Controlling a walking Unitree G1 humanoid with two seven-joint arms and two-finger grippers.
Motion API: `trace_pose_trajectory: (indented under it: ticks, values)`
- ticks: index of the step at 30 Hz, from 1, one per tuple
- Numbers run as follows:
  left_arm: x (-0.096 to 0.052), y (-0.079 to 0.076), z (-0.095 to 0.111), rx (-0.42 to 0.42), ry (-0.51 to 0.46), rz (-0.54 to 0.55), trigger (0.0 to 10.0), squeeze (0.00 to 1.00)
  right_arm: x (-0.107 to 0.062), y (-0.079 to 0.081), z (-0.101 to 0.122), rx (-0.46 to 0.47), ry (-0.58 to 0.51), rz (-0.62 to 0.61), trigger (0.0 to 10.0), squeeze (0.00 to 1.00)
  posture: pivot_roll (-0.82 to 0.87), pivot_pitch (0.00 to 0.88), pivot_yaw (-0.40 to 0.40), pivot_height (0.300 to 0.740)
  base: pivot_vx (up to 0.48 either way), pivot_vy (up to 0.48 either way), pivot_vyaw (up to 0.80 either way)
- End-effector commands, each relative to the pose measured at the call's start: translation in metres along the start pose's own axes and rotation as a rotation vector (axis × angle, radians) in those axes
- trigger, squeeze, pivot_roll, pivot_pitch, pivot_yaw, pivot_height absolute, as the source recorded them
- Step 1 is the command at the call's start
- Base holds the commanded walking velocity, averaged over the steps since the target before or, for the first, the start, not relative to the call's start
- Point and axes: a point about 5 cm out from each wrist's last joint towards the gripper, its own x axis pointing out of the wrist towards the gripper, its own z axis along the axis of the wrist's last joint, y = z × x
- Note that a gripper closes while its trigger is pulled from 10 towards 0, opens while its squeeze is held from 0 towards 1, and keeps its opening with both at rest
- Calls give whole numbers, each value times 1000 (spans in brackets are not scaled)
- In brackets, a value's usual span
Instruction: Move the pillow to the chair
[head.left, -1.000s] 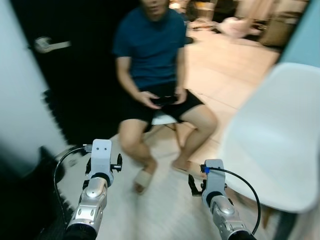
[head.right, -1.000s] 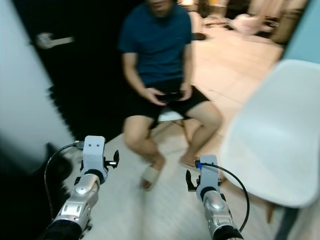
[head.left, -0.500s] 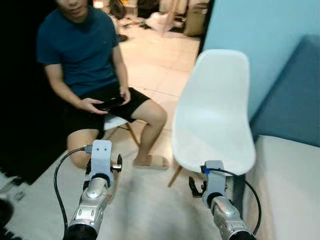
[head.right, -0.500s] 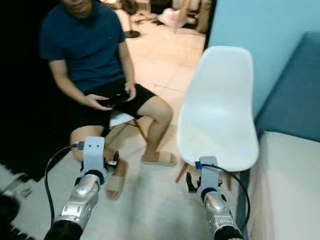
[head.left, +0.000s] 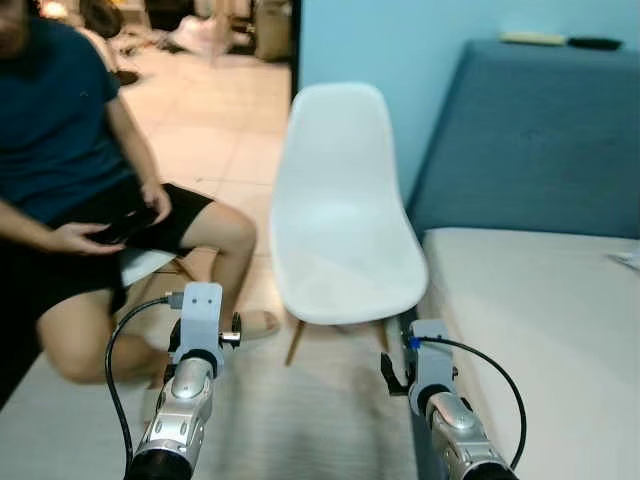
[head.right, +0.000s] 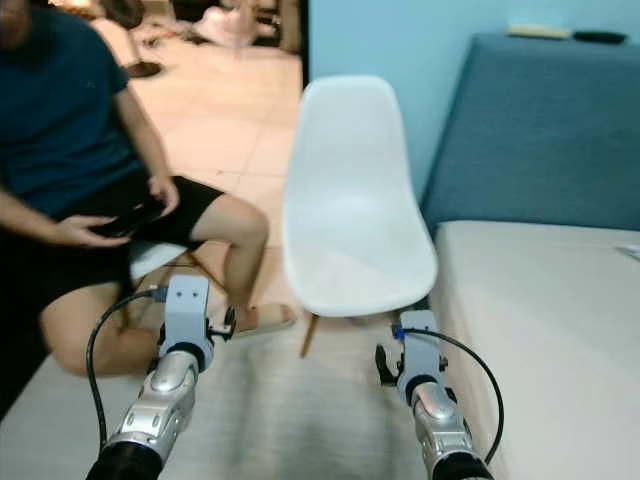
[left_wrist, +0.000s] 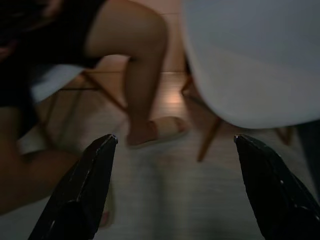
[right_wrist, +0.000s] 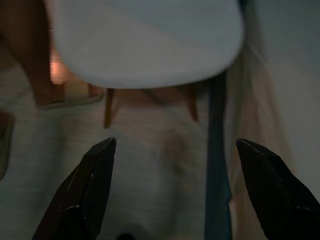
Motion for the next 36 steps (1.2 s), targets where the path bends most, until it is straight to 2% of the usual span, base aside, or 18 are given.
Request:
trace_pose_trajectory:
  ticks: [1,4,10,12,16,19,24,30,36]
  values:
    - [-3,-2,-9,15,23,-18,10000,0,-2,4,-10,-1,42,11,10000,0,-24,69,-43,740,0,0,-800]
    - [-3,-9,-12,30,35,-51,10000,0,-1,2,-7,-20,44,21,10000,0,-14,76,-45,740,0,0,-800]
    - [-5,-13,-22,-47,90,-12,10000,0,-3,-14,-4,-52,24,22,10000,0,-25,17,-39,740,0,0,-800]
    - [-5,-13,-22,-47,90,-12,10000,0,-3,-14,-4,-52,24,22,10000,0,-25,17,-39,740,0,0,-800]
    - [-1,-14,-21,-62,103,35,10000,0,-6,-25,-7,-6,35,-47,10000,0,-63,48,-17,740,0,0,-800]
    - [0,-15,-20,-66,101,36,10000,0,-7,-26,-8,-6,36,-52,10000,0,-64,55,-16,740,0,0,-800]
    - [4,-17,-11,-61,78,-13,10000,0,-10,-25,-1,43,-35,-88,10000,0,-79,70,28,740,0,0,-800]
    - [6,-24,-7,-61,75,-71,10000,0,-14,-32,-6,57,-31,-146,10000,0,-82,89,59,740,0,0,-800]
    - [10,-23,-2,-66,65,-85,10000,0,-19,-40,-10,71,-32,-193,10000,0,-94,103,73,740,0,0,-800]
